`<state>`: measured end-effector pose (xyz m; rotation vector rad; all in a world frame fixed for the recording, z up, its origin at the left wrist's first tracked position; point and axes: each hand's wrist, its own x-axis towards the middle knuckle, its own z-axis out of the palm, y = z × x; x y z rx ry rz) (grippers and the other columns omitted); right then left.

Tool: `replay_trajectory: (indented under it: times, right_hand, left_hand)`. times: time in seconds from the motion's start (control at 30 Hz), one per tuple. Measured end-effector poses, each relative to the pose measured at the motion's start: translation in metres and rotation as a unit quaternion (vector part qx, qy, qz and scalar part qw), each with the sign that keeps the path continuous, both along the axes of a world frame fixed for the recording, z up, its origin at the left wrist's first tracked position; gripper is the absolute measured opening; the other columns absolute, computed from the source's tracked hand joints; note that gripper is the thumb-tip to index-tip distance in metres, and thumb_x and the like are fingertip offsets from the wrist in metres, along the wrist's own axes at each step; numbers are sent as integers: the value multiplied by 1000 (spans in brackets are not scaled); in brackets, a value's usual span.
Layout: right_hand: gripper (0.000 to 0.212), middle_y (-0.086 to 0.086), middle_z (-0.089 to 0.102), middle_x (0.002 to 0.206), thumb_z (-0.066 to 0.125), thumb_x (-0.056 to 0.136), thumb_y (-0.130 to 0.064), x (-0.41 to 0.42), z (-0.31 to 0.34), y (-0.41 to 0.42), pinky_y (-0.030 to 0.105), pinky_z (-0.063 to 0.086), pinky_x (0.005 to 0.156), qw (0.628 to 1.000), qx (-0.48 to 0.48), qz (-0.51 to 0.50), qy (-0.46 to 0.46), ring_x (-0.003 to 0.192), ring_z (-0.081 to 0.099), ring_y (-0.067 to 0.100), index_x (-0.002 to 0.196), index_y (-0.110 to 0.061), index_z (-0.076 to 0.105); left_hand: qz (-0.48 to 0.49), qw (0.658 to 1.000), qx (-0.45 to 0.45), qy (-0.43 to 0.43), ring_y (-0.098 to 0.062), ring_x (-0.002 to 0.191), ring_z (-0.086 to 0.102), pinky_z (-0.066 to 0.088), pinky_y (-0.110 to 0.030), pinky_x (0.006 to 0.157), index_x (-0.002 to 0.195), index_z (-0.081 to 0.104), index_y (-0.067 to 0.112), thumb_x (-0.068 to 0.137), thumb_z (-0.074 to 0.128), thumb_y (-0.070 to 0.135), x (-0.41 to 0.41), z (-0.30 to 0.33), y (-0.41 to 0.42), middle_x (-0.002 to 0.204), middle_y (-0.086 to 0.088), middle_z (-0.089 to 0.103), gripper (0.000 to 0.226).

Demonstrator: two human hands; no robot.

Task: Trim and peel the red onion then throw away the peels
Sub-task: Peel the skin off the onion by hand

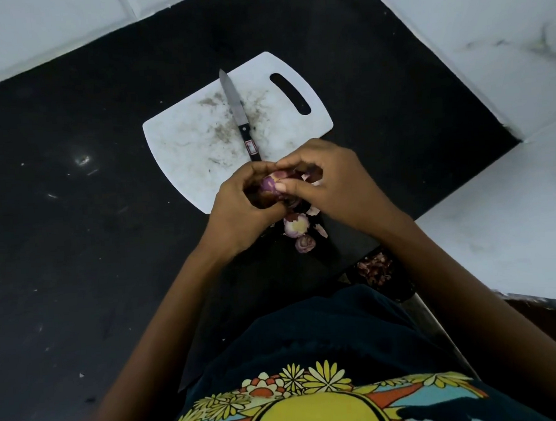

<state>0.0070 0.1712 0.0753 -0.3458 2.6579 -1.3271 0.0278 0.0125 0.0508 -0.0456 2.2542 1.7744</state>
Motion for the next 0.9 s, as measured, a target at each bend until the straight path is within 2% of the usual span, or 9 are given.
replay_trajectory:
  times: [0.07, 0.17, 0.27, 0.37, 0.5, 0.6, 0.7, 0.83, 0.9]
  right_hand:
    - [20, -1, 66, 92, 72, 79, -21, -2, -1, 0, 17, 49, 77, 1000, -9, -13, -1, 83, 62, 7, 97, -11, 72]
    - [12, 0, 67, 83, 70, 81, -17, -4, 0, -1, 24, 51, 73, 1000, 5, -21, 11, 77, 63, 10, 88, -9, 74]
    - [14, -3, 69, 83, 71, 80, -23, -7, 6, 3, 18, 52, 70, 1000, 21, 9, -13, 75, 65, 6, 89, -13, 75]
    - [22, -9, 69, 84, 76, 75, -26, -8, 12, 8, 10, 52, 69, 997, 16, 49, -54, 77, 66, -1, 94, -15, 75]
    - [19, -2, 73, 83, 77, 73, -23, -6, 15, 6, 13, 54, 68, 996, 32, 66, -43, 77, 67, 4, 89, -12, 75]
    - [12, -2, 74, 80, 73, 75, -15, -9, 13, 6, 10, 53, 68, 997, 46, 60, -22, 73, 68, 6, 86, -10, 76]
    - [10, -2, 73, 74, 68, 76, -9, -10, 10, 7, 10, 53, 66, 997, 48, 53, -17, 71, 67, 4, 83, -9, 76]
    - [7, -7, 70, 70, 68, 77, -9, -9, 3, 9, 11, 52, 61, 999, -2, -16, -41, 65, 66, 3, 80, -10, 74]
    - [8, 5, 73, 75, 68, 79, -6, -10, -3, 11, 19, 55, 58, 989, -86, -81, -92, 63, 67, 9, 85, -2, 73]
  left_hand:
    - [5, 1000, -1, 1, -10, 92, 68, 54, -24, 84, 118, 58, 16, 66, 72, 11, 1, 0, 0, 103, 2, 69, 54]
    - [4, 1000, -6, -12, -12, 91, 69, 55, -32, 87, 128, 45, 23, 59, 74, 16, 2, 1, -1, 102, 3, 70, 75]
    - [-7, 1000, -14, -11, -12, 93, 69, 55, -39, 90, 132, 41, 24, 57, 76, 20, 4, 4, -2, 103, 4, 70, 82]
    - [-16, 1000, -22, -5, -10, 93, 69, 56, -38, 90, 133, 41, 23, 60, 79, 16, 4, 5, -4, 103, 5, 70, 83]
    - [-44, 998, -42, 12, -7, 86, 69, 57, -28, 80, 133, 40, 23, 64, 79, -1, 3, 6, -7, 98, 9, 68, 82]
    - [-60, 996, -53, 27, -1, 85, 67, 55, -19, 77, 132, 41, 23, 63, 80, -1, 3, 7, -6, 96, 12, 68, 84]
    - [-64, 996, -50, 30, 1, 85, 66, 54, -17, 77, 132, 42, 23, 61, 82, 1, 3, 6, -6, 94, 14, 67, 84]
    - [-67, 997, -33, 29, -3, 94, 66, 54, -18, 80, 133, 41, 22, 61, 81, 0, 2, 6, -7, 103, 9, 68, 85]
    - [-62, 998, -20, 25, -5, 98, 65, 54, -20, 85, 133, 41, 23, 61, 81, -2, 2, 7, -8, 105, 6, 69, 85]
